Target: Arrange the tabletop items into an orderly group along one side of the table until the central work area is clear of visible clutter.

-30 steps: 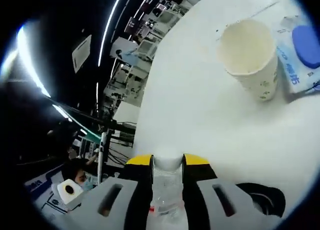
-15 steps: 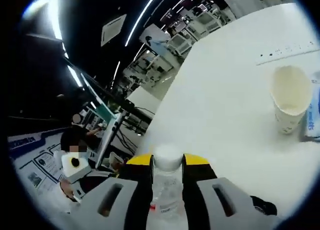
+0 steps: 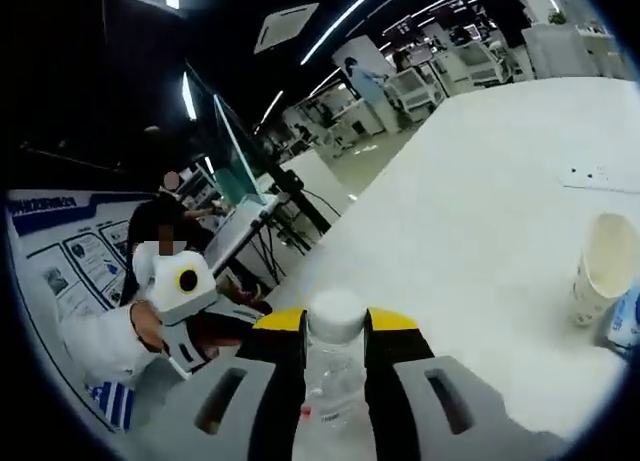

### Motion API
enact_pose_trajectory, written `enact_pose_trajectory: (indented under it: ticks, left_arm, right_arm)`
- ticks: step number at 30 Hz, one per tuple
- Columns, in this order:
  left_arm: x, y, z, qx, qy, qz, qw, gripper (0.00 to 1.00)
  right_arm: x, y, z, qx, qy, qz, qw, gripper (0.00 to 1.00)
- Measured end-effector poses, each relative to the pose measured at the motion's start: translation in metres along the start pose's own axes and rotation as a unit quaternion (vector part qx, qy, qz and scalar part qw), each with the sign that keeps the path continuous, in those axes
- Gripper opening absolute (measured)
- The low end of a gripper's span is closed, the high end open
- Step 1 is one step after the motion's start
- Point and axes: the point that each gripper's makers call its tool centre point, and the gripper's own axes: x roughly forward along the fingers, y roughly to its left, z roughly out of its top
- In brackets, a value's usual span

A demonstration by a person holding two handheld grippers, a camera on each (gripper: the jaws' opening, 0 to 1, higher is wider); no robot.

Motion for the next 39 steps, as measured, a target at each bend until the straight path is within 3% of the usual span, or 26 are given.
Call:
enact_pose_trajectory:
  ticks: [9,12,20,22,23,31,39]
  left_arm:
    - [0.014,-0.001,-0.006,0.034,0.026,-0.021,0.9989,0.59]
    - [0.017,-0.001,-0.010,0.060,0.036,-0.029,0.9971,0.53]
    - [0.018,-0.003,-0.015,0.078,0.044,-0.037,0.9953,0.46]
    - [0.018,-0.011,-0.015,0.096,0.035,-0.061,0.9929,0.42]
    - [0.018,-0.006,-0.013,0.109,0.030,-0.048,0.9924,0.42]
    - [0.022,-0.011,-0.010,0.125,0.025,-0.052,0.9905,0.40]
    - [0.033,-0.014,0.010,0.128,0.010,-0.056,0.9902,0.40]
  right_arm:
    - [-0.001,0.020,-0.003,-0.055,0.015,0.001,0.9984,0.19]
    - [-0.001,0.027,-0.004,-0.068,0.019,0.002,0.9975,0.19]
    - [-0.002,0.036,-0.008,-0.102,0.027,0.003,0.9944,0.19]
    - [-0.003,0.036,-0.008,-0.105,0.027,0.003,0.9941,0.19]
    - [-0.003,0.037,-0.008,-0.106,0.027,0.003,0.9940,0.19]
    - [-0.009,0.041,-0.008,-0.133,0.024,-0.002,0.9909,0.19]
    - [-0.020,0.034,0.011,-0.167,0.010,-0.016,0.9857,0.19]
